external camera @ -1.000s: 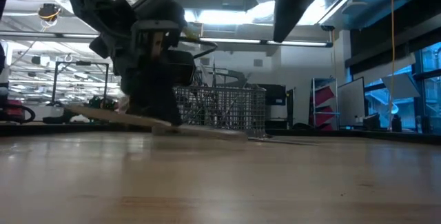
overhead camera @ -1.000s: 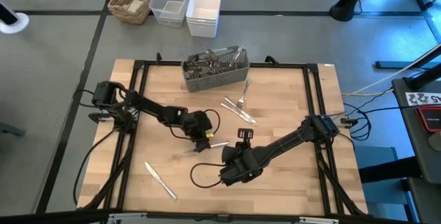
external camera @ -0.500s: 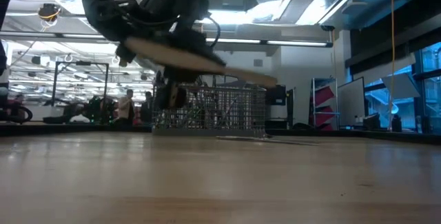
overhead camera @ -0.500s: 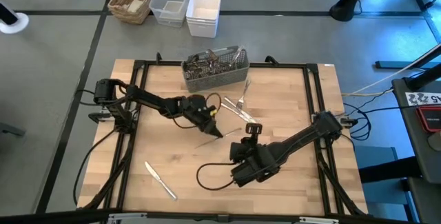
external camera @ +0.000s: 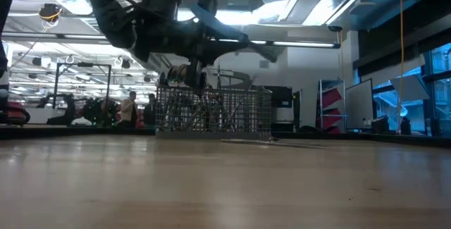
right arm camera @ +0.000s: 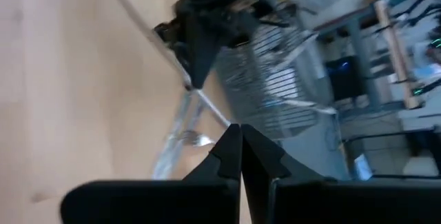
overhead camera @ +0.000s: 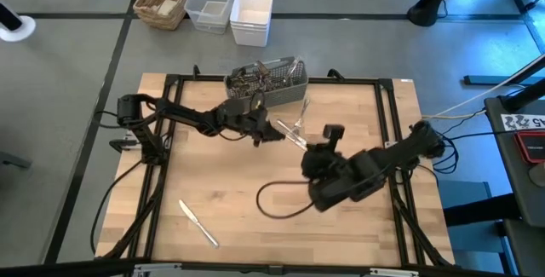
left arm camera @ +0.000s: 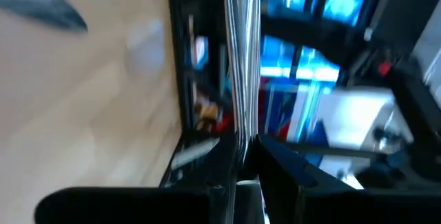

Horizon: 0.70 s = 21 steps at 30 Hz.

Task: Sort silverware
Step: Put the silver spoon into the silverware rack

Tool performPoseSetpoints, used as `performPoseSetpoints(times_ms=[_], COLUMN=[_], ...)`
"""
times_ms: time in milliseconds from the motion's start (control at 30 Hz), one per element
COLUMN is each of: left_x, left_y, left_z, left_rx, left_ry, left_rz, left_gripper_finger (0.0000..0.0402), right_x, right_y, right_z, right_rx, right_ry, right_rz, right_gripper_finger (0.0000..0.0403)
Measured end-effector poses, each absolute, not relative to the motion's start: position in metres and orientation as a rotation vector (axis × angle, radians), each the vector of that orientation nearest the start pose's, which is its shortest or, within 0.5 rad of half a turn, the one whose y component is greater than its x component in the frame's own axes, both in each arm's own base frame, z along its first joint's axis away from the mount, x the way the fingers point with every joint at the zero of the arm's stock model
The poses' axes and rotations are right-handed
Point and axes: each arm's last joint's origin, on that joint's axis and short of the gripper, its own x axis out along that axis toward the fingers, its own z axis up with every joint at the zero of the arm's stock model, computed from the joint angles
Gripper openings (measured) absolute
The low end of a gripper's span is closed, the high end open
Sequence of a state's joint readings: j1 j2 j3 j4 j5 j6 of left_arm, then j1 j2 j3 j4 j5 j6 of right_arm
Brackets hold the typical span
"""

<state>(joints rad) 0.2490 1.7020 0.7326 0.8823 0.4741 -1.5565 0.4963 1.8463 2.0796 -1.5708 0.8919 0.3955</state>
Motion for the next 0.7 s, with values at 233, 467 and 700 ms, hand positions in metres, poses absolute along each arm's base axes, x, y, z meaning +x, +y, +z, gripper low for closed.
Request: performPoseSetpoints(times_ms=[233,467,700], left_x=[0.327,0.328,0.328], left_y=[0.083,0.084,0.085], left_z=[0.189,0.199,0.203], left_rx=[-1.693,-1.760,-1.765], left_ry=[0.118,-0.143,-0.433], left_rz=[0.018,0.087,0.251], left_gripper_finger=[0.0044,0.0044,0.0044], right_x=[0.285,0.258,0.223], right_y=[0.095,0.042,0.005], right_z=[0.427,0.457,0.479], right_rx=[-0.579,-0.559,-0.513], right_ry=[0.862,0.861,0.890], right_rz=[-0.623,-0.729,-0.703], right_gripper_finger=[0.0005,0.0005,0.0005])
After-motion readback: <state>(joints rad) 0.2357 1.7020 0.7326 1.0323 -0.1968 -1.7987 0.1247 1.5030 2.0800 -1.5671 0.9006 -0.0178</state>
